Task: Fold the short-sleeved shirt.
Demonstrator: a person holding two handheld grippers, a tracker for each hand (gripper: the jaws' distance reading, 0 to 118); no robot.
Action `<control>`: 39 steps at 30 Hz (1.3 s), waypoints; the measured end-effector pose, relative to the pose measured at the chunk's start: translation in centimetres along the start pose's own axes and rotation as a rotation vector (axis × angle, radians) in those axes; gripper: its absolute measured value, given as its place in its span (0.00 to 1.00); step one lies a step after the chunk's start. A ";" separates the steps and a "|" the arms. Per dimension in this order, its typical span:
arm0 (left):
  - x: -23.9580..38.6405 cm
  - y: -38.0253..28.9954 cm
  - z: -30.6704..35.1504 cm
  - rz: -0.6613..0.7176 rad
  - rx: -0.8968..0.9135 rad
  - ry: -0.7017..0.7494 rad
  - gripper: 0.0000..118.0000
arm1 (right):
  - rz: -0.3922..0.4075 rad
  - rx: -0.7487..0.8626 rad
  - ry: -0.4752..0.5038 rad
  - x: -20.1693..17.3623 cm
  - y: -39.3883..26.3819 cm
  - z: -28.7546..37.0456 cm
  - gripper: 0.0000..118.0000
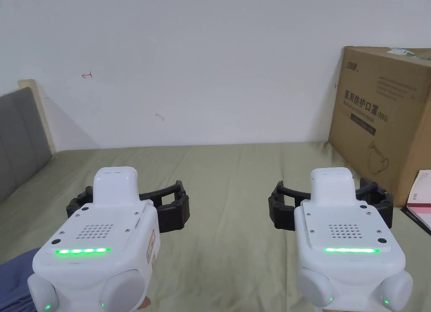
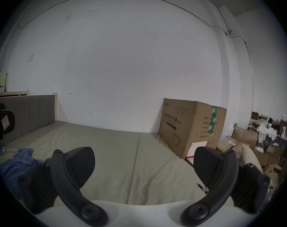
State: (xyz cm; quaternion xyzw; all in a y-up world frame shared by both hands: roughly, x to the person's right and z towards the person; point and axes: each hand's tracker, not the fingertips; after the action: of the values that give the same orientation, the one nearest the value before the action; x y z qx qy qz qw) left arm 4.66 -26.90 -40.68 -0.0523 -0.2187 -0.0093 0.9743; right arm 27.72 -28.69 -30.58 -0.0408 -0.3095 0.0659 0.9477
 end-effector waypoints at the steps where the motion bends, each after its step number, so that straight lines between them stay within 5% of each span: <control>1: 0.1 0.0 0.1 0.008 -0.004 0.002 0.79 | 0.003 0.001 -0.003 -0.1 0.0 0.2 0.98; 3: 0.1 0.0 0.2 0.016 -0.019 0.002 0.32 | 0.022 -0.003 0.005 -0.2 0.0 0.5 0.84; 4: 0.2 -0.3 0.3 0.017 -0.019 0.017 0.01 | 0.032 -0.009 0.018 -0.4 0.0 0.5 0.52; 5: 0.3 -0.6 0.2 0.005 -0.007 0.032 0.01 | 0.039 -0.018 0.028 -0.5 0.0 0.5 0.22; 6: 0.5 -0.7 0.1 -0.013 -0.008 0.066 0.01 | 0.042 -0.015 0.027 -0.7 -0.2 0.6 0.14; 8: 0.2 -0.8 0.2 -0.026 -0.026 0.024 0.01 | 0.045 -0.027 -0.027 -0.8 -0.6 0.2 0.10; 11: 0.3 -0.8 0.0 -0.024 -0.043 -0.002 0.00 | -0.046 -0.042 0.030 0.1 -0.7 0.2 0.03; 25: -1.5 0.3 0.4 -0.016 -0.022 0.039 0.00 | -0.083 -0.047 0.103 -0.9 0.5 -0.5 0.00; 39: -14.1 1.5 8.6 0.002 -0.030 0.472 0.00 | -0.115 -0.053 0.563 -14.4 2.9 0.8 0.00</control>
State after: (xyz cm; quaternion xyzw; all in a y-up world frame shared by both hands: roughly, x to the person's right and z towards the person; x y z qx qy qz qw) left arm -11.66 -24.59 -39.10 -0.0632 0.0154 -0.0234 0.9976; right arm 15.42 -27.94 -38.68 -0.0644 -0.0374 -0.0100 0.9972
